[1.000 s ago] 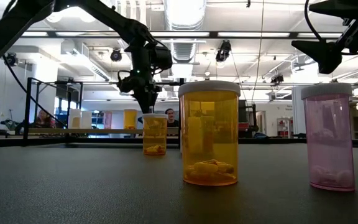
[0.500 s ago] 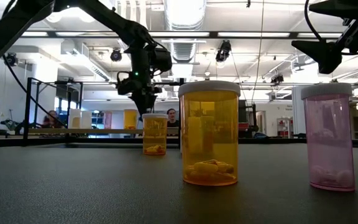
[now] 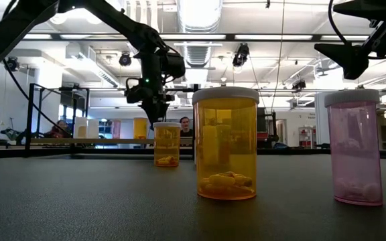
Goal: Pick and place medicine bottles onto shelf by color
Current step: Put the bottom left blue pill on the shelf
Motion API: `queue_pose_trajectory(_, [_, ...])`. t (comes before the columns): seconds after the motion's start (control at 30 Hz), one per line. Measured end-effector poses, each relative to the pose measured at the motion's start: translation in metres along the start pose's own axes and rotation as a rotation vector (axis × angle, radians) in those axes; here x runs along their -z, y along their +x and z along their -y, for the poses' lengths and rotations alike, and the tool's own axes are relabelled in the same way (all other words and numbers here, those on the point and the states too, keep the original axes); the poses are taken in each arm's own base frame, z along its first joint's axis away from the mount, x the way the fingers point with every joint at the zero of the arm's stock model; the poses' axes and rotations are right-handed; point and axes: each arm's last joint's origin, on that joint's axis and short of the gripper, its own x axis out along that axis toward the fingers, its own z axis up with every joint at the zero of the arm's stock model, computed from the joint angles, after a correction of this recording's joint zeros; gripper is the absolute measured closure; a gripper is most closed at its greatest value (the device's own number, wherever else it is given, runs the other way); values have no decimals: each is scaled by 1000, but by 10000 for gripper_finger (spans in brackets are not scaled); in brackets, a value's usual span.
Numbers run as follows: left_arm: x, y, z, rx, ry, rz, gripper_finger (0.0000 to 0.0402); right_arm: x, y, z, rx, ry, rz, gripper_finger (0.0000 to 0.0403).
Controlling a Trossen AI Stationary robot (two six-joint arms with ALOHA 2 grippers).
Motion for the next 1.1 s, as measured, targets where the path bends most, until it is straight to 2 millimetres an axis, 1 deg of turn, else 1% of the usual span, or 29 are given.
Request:
queue_pose_trajectory(0.37, [0,0,1,20,0,16,300,0,0,0,0,0,0,19])
queue_pose_trajectory(0.8, [1,0,4,60,6,24,227,0,0,0,0,0,0,19])
queue_pose_trajectory(1.1, [3,0,9,121,19,23,205,0,0,0,0,0,0,19])
